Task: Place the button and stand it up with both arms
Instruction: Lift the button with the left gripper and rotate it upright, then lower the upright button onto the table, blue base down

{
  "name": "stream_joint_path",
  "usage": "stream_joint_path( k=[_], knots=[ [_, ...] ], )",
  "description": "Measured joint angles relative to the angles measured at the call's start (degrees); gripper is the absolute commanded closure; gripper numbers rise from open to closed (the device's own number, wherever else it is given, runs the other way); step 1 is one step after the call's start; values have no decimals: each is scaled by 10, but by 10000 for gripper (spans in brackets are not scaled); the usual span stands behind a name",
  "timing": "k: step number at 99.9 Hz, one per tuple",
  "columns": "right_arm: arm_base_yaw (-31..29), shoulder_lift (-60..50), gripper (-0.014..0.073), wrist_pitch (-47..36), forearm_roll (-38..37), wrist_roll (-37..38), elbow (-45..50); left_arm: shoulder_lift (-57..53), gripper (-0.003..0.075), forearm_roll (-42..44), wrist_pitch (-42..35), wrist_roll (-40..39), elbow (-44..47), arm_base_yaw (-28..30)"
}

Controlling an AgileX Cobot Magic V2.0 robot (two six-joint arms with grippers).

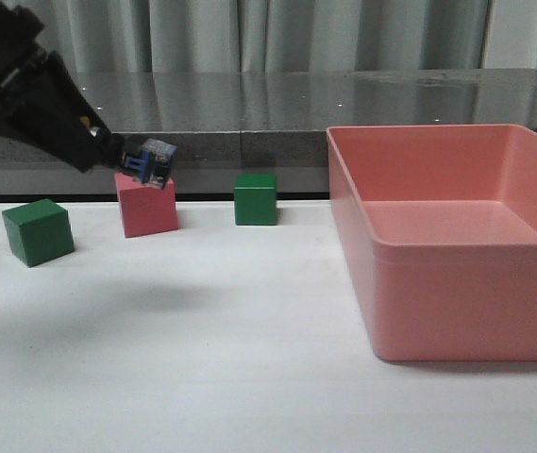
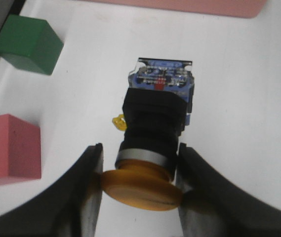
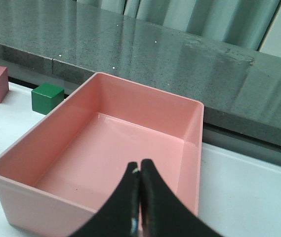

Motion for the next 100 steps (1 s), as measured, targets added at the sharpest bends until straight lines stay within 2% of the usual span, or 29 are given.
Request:
stream_joint_path(
  k=[8,15,43,66,88,100],
  knots=[
    [0,0,655,0,0,0,0,-6,731,121,34,-112,-55,-37],
    [0,0,655,0,0,0,0,-6,731,206,60,-178,-93,-74],
    [0,0,655,0,0,0,0,16,731,473,92,-333,-131,-206],
    [0,0,655,0,0,0,0,78,731,546,106,-358,-132,-242],
    [0,0,655,0,0,0,0,131,731,641,106,-435,-132,-266],
    [0,0,655,0,0,0,0,146,731,668,105,-449,-132,-275]
  ],
)
